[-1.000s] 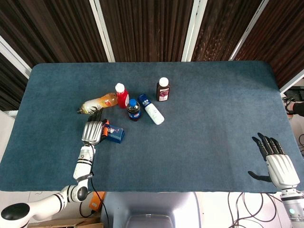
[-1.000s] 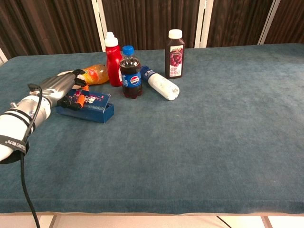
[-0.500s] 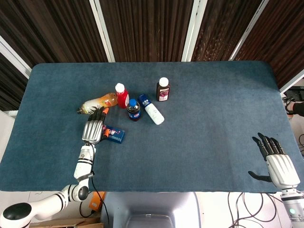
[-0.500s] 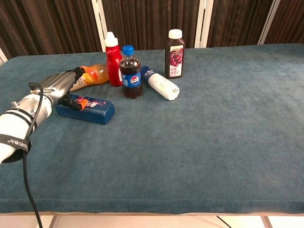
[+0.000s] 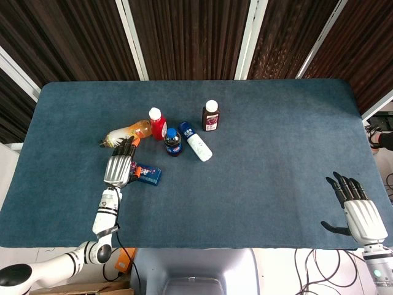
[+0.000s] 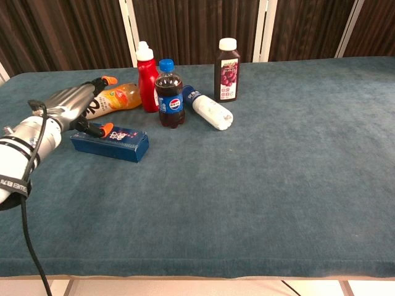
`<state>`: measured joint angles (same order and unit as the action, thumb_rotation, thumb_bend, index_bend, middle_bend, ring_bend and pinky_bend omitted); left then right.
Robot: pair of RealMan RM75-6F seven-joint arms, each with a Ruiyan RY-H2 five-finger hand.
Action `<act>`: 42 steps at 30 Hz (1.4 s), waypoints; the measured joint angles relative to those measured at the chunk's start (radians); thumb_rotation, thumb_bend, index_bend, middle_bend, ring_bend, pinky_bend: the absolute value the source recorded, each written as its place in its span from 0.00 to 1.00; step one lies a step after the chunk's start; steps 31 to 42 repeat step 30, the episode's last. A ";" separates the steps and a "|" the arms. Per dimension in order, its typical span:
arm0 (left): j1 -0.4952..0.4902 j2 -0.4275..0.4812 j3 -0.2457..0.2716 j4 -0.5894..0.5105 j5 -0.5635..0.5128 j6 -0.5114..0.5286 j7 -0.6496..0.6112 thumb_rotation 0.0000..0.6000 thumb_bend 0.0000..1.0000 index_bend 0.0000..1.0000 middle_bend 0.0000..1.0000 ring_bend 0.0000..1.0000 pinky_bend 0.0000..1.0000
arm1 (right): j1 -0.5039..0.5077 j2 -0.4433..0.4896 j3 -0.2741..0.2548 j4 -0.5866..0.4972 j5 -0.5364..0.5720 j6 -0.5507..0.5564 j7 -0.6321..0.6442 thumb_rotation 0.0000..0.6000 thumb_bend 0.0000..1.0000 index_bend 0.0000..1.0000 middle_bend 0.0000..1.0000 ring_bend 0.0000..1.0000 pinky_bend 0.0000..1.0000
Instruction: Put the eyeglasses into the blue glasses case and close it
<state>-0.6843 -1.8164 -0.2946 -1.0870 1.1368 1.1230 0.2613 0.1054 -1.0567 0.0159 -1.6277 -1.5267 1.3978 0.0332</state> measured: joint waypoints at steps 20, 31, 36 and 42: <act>0.394 0.678 0.389 -0.534 0.421 0.283 -0.348 1.00 0.38 0.00 0.00 0.00 0.03 | 0.001 -0.026 -0.008 -0.015 -0.005 -0.005 -0.084 1.00 0.08 0.00 0.00 0.00 0.00; 0.494 0.674 0.397 -0.455 0.493 0.428 -0.360 1.00 0.38 0.00 0.00 0.00 0.03 | 0.000 -0.034 -0.008 -0.023 -0.005 -0.001 -0.104 1.00 0.08 0.00 0.00 0.00 0.00; 0.494 0.674 0.397 -0.455 0.493 0.428 -0.360 1.00 0.38 0.00 0.00 0.00 0.03 | 0.000 -0.034 -0.008 -0.023 -0.005 -0.001 -0.104 1.00 0.08 0.00 0.00 0.00 0.00; 0.494 0.674 0.397 -0.455 0.493 0.428 -0.360 1.00 0.38 0.00 0.00 0.00 0.03 | 0.000 -0.034 -0.008 -0.023 -0.005 -0.001 -0.104 1.00 0.08 0.00 0.00 0.00 0.00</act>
